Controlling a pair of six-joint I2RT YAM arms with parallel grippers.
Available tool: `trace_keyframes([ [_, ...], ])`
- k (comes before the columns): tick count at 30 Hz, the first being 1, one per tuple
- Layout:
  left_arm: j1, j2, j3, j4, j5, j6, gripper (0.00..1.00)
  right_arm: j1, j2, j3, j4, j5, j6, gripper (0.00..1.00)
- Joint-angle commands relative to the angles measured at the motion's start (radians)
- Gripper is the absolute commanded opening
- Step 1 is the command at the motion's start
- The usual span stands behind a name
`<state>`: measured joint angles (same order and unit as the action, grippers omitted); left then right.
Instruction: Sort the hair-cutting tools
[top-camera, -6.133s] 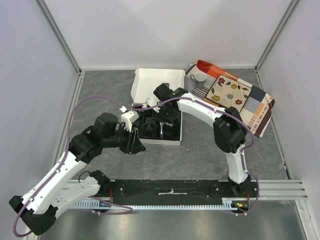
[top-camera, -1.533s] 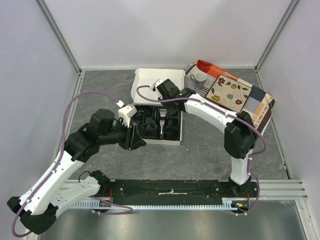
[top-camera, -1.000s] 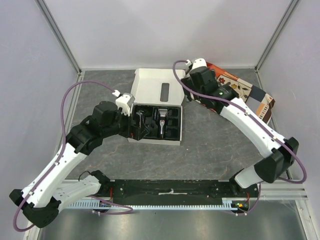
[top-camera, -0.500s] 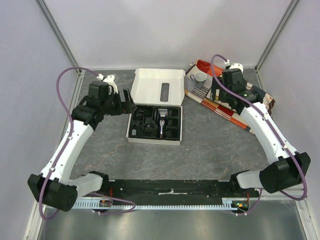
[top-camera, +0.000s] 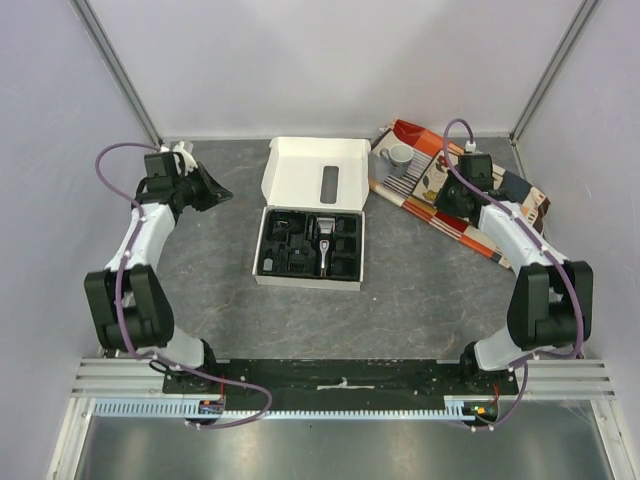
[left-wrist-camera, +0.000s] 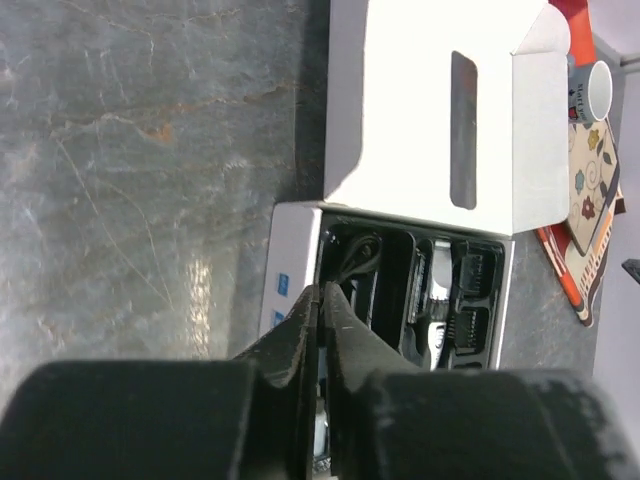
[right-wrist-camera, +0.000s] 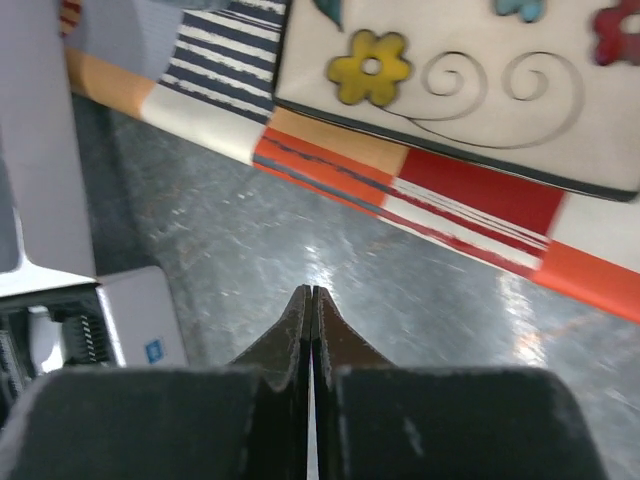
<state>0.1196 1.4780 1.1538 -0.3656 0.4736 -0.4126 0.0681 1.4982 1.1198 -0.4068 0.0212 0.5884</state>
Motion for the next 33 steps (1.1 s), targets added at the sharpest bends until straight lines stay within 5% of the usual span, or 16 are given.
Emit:
trace_keyframes([
  [1, 0.026, 0.140, 0.026, 0.149, 0.152, -0.032, 0.02, 0.002, 0.080, -0.006, 0.224, -0.135, 0.089, 0.00],
  [14, 0.026, 0.603, 0.260, 0.363, 0.316, -0.160, 0.02, 0.088, 0.460, 0.136, 0.556, -0.277, 0.137, 0.00],
  [33, -0.040, 0.941, 0.702, 0.171, 0.313, -0.192, 0.02, 0.171, 0.797, 0.425, 0.695, -0.368, 0.212, 0.00],
])
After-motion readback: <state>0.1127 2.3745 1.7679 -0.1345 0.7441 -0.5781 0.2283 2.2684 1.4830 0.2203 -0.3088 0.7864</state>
